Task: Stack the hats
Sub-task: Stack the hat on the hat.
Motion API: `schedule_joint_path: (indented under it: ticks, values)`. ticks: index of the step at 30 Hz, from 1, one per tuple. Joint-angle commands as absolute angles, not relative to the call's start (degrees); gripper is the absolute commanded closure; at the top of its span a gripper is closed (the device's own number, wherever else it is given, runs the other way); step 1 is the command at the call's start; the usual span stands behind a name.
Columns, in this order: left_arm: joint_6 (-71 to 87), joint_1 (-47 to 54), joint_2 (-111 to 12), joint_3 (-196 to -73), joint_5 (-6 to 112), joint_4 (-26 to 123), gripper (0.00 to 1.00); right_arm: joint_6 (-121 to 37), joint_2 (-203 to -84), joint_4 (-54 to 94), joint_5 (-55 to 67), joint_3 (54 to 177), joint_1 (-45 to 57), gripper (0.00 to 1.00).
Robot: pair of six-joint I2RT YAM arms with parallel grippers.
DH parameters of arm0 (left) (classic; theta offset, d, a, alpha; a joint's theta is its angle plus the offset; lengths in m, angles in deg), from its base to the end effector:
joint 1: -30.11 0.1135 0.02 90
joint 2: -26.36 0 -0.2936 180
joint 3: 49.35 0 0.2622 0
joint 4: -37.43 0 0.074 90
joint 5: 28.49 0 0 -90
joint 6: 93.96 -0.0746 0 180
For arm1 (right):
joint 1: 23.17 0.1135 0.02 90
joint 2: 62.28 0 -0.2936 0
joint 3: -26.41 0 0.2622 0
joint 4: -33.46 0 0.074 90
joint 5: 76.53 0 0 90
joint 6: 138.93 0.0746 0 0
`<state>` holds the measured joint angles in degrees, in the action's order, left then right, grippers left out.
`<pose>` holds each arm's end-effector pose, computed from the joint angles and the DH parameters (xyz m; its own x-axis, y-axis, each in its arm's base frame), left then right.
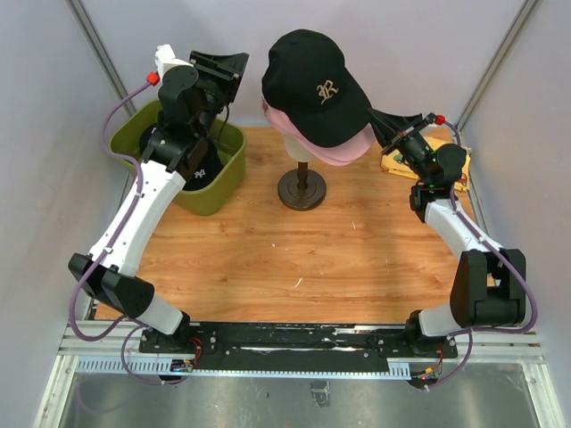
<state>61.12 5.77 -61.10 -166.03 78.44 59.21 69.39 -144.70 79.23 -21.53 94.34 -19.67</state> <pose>0.3551 -0.1368 0.5536 -0.0693 -0.9209 -0.3836 0.1623 0.3690 -0.9151 0.3473 0.0641 0.4091 -0.7206 0.6784 0.1433 -0.2004 -0.4016 0.8936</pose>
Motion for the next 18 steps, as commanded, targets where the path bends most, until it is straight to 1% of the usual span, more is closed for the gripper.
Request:
schedule_joint_path:
  ticks: [1, 4, 10, 14, 18]
  values:
    - [60.1, 8.9, -57.6, -158.2, 76.4, 51.5, 0.58, 71.0, -146.1, 82.5, -22.4, 93.3, -21.6, 0.99]
    - [60.9, 10.5, -56.8, -153.6, 73.8, 47.0, 0.58, 72.1, -148.5, 83.2, -25.1, 94.4, -22.3, 0.99]
    - [60.2, 12.6, -58.5, -151.3, 69.2, 42.3, 0.57, 73.4, -151.7, 83.3, -30.6, 96.8, -23.1, 0.99]
    - [63.9, 14.8, -60.0, -146.7, 62.5, 32.7, 0.55, 71.5, -152.2, 80.5, -32.7, 99.0, -23.4, 0.99]
    - [64.6, 15.8, -63.4, -148.0, 55.8, 27.8, 0.54, 69.2, -152.9, 77.4, -34.8, 101.5, -23.4, 0.99]
